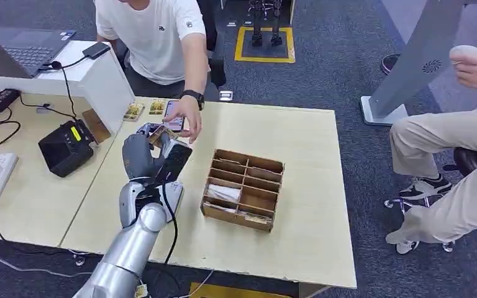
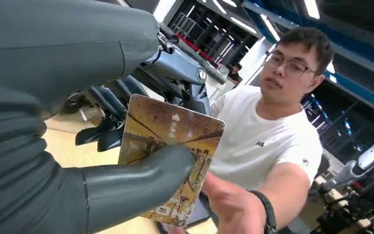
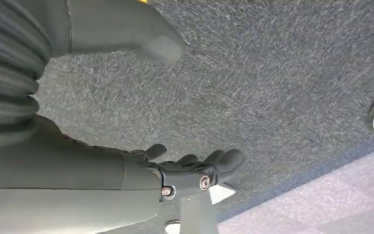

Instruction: Pass the card to the sensor for recognition and then transmit it.

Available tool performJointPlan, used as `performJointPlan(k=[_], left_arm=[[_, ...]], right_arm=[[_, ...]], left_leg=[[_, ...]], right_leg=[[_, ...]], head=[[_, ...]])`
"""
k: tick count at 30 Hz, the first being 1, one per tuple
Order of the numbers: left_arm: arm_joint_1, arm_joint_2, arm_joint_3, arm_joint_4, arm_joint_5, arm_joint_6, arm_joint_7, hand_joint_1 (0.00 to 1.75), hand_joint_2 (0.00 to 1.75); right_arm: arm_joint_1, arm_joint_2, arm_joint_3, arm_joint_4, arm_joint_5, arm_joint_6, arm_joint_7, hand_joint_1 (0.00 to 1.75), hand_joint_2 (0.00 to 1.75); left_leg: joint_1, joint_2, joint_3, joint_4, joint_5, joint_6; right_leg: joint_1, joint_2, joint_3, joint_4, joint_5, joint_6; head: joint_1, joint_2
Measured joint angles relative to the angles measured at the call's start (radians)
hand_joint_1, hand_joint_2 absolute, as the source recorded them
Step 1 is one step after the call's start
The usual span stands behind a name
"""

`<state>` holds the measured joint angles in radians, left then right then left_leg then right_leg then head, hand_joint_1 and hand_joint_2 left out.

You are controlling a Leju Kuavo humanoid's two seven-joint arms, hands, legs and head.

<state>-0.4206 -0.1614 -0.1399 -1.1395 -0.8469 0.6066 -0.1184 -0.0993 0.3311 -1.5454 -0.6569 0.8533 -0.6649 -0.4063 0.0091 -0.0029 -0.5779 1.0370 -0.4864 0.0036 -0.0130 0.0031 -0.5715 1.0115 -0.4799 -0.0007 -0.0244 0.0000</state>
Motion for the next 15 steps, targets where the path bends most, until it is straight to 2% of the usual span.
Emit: performJointPlan(k=[3,9,10,11,15], left_arm=[[-0.050,0.006,-0.011,0.034,-0.023,-0.022,0.050,1.75,1.75],[-0.128,0.020,-0.020,0.115,-0.035,-0.036,0.086,1.75,1.75],[-0.136,0.022,-0.020,0.130,-0.034,-0.036,0.087,1.19,1.75],[-0.145,0.023,-0.020,0.144,-0.029,-0.036,0.087,0.00,1.75],[-0.164,0.025,-0.020,0.192,0.002,-0.036,0.085,0.00,1.75]], right_arm=[[-0.002,0.000,0.000,0.010,0.008,0.000,0.000,0.00,1.75],[-0.006,-0.002,0.000,0.027,0.021,0.000,-0.011,0.00,1.75],[-0.006,-0.002,0.000,0.029,0.020,0.000,-0.015,0.00,1.75],[-0.006,-0.002,0.000,0.031,0.019,0.000,-0.019,0.00,1.75],[-0.007,-0.002,0.000,0.034,0.028,0.000,-0.009,0.00,1.75]], left_leg=[[0.000,0.000,0.000,0.000,0.000,0.000],[0.000,0.000,-0.001,0.000,0.000,0.000],[0.000,0.000,-0.001,0.000,0.000,0.000],[0.000,0.000,-0.001,0.000,0.000,0.000],[0.000,0.000,-0.001,0.000,0.000,0.000]], right_leg=[[0.000,0.000,0.000,0.000,0.000,0.000],[0.000,0.000,-0.001,0.000,0.000,0.000],[0.000,0.000,-0.001,0.000,0.000,0.000],[0.000,0.000,-0.001,0.000,0.000,0.000],[0.000,0.000,-0.001,0.000,0.000,0.000]], head=[[0.000,0.000],[-0.001,0.000],[0.000,0.000],[0.000,0.000],[0.000,0.000]])
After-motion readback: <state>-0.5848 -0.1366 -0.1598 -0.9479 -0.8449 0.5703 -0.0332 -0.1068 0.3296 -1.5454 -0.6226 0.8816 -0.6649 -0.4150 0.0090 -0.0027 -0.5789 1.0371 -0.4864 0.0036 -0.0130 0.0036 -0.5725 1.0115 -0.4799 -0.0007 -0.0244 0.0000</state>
